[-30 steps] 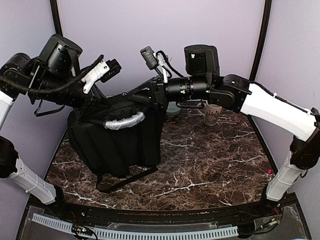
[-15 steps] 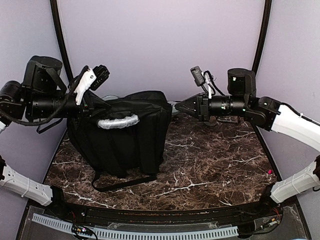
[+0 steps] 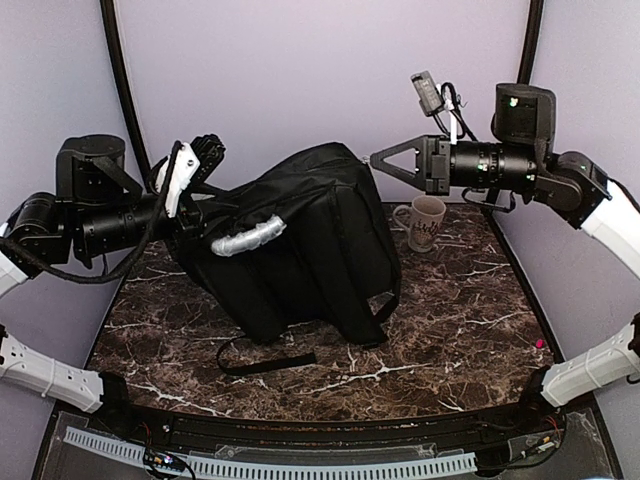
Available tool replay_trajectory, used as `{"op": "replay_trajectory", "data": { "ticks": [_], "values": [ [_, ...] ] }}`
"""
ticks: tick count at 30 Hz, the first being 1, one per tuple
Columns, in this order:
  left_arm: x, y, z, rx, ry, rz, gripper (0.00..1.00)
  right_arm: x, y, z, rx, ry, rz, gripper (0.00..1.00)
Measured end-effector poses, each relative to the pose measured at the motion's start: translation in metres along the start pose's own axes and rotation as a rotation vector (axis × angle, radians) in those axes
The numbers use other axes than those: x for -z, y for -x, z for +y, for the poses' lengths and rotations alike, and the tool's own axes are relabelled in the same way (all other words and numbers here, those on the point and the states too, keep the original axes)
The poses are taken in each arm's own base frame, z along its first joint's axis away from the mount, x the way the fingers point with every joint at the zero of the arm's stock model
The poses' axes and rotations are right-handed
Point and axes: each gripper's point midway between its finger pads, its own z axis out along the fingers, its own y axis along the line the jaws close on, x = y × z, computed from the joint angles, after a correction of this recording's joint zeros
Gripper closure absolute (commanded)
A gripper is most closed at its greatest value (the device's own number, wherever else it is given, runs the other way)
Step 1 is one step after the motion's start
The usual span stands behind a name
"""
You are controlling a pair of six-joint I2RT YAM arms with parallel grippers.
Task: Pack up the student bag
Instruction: Zip the student bag into the largest pocket of the bag.
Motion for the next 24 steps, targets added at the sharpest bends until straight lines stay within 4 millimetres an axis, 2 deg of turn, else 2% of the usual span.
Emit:
{"op": "replay_trajectory", "data": {
  "ticks": [1, 3, 6, 7, 8, 12, 16, 21, 24],
  "values": [
    [0.001, -0.004, 0.0, 0.007, 0.003, 0.006, 0.13, -0.001, 0.004, 0.008, 0.011, 0.01, 0.0, 1.0],
    [0.006, -0.013, 0.0, 0.029, -0.001, 0.029, 0.05, -0.007, 0.008, 0.026, 0.038, 0.044, 0.006, 1.0],
    [0.018, -0.015, -0.002, 0.078, -0.042, 0.066, 0.02, -0.024, 0.001, 0.045, 0.062, 0.089, 0.029, 1.0],
    [0.024, -0.01, -0.003, 0.095, -0.065, 0.071, 0.02, -0.036, -0.005, 0.048, 0.066, 0.105, 0.042, 1.0],
    [0.028, -0.002, -0.002, 0.115, -0.085, 0.066, 0.02, -0.038, -0.008, 0.052, 0.067, 0.116, 0.047, 1.0],
    [0.042, 0.033, -0.006, 0.171, -0.179, 0.012, 0.03, -0.071, -0.024, 0.063, 0.075, 0.173, 0.074, 1.0],
    [0.032, 0.042, -0.018, 0.166, -0.246, 0.03, 0.09, -0.09, -0.037, 0.069, 0.074, 0.215, 0.101, 1.0],
    [0.001, 0.028, -0.034, 0.089, -0.268, 0.096, 0.16, -0.087, -0.035, 0.071, 0.084, 0.224, 0.094, 1.0],
    [-0.003, 0.025, -0.031, 0.042, -0.245, 0.082, 0.19, -0.084, -0.037, 0.07, 0.086, 0.218, 0.099, 1.0]
  ]
}}
